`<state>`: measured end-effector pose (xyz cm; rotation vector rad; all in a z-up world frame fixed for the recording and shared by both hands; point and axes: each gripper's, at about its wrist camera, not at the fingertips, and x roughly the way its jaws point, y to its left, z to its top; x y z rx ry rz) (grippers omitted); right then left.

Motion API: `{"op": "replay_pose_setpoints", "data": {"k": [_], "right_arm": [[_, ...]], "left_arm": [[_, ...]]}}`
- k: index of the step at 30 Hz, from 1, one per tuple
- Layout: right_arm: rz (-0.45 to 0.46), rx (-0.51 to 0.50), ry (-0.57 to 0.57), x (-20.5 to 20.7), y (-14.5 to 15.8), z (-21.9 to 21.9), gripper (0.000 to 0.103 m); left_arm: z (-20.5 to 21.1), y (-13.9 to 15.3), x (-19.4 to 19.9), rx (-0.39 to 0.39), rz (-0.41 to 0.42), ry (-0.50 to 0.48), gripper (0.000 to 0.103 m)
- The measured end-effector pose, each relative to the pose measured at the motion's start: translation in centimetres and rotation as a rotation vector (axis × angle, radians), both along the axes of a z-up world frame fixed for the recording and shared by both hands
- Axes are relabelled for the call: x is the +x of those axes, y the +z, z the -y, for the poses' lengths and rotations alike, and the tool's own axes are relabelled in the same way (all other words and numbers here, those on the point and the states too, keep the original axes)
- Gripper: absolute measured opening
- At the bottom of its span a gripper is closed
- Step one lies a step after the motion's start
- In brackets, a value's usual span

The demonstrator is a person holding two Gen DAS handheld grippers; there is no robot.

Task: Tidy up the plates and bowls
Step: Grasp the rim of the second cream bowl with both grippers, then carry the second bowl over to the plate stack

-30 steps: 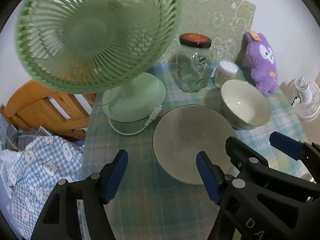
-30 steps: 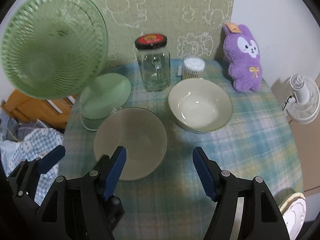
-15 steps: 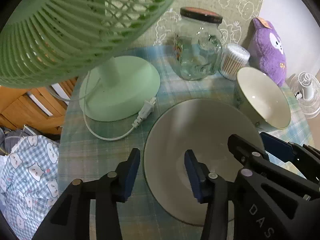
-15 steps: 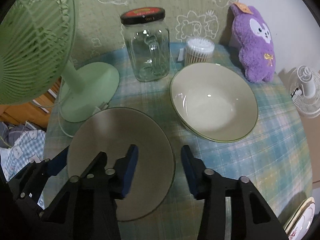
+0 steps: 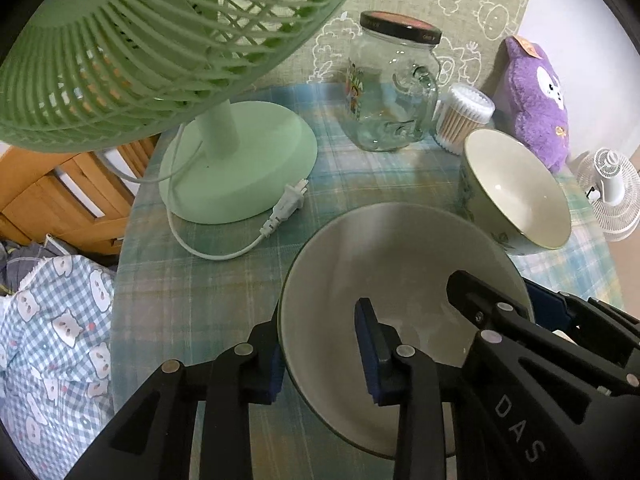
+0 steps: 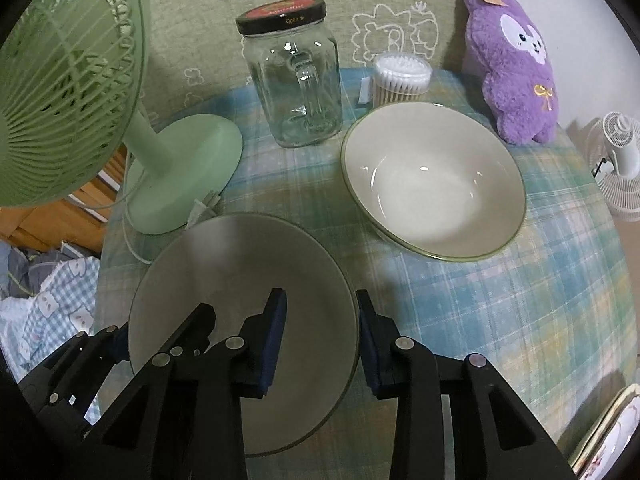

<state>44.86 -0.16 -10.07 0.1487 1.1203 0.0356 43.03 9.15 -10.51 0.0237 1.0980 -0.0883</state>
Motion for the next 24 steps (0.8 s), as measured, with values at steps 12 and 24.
{"op": "replay_pose_setpoints", "data": {"k": [12, 24], "right_arm": [[0.031, 0.011, 0.042, -5.1, 3.3, 2.9, 0.037], [0.072, 0.014, 0.071, -12.9, 7.2, 7.9, 0.035]], "left_arm": [[2.7, 3.4, -5.0, 0.015, 0.026, 0.040, 0.031], [7.1, 7.3, -12.6, 0.012, 0.064, 0.087, 0.031]]}}
